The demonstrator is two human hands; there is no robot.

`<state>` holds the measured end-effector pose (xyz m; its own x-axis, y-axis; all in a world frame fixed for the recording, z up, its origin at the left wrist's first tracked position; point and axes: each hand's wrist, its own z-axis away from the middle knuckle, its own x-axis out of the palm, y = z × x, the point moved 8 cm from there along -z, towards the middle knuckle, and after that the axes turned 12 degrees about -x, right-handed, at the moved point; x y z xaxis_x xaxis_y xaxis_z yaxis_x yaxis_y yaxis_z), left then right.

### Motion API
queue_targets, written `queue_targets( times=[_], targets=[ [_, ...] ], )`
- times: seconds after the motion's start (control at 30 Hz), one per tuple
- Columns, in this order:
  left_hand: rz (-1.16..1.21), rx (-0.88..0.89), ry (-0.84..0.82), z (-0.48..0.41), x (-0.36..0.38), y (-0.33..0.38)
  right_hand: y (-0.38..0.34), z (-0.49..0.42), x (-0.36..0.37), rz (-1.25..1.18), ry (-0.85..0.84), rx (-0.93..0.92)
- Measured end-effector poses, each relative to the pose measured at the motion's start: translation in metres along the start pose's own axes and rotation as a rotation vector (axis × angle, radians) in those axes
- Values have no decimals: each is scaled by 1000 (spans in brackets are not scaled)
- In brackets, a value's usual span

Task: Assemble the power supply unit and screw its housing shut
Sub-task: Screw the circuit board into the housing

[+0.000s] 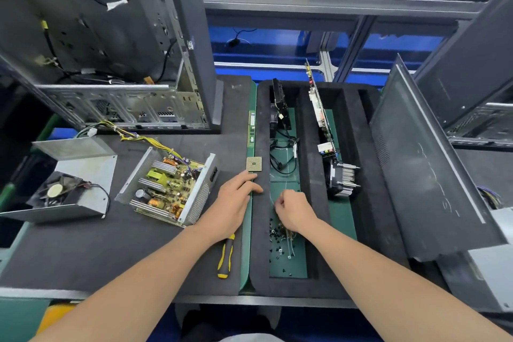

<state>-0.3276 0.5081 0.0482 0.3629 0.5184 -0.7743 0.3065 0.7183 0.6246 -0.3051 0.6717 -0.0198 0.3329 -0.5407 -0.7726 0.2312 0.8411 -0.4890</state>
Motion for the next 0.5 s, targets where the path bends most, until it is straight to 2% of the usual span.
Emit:
queue_targets(
  times=[0.23,0.43,0.5],
  targets=[
    [-27,-20,-24,-2,0,4,-5,5,-33,-313,160,21],
    [3,-33,10,-3,-8,9,-20,9,-40,-481,159,-80],
    [84,-76,31,-2,-15,15,-32,10,-42,-637,154,-149]
  ],
)
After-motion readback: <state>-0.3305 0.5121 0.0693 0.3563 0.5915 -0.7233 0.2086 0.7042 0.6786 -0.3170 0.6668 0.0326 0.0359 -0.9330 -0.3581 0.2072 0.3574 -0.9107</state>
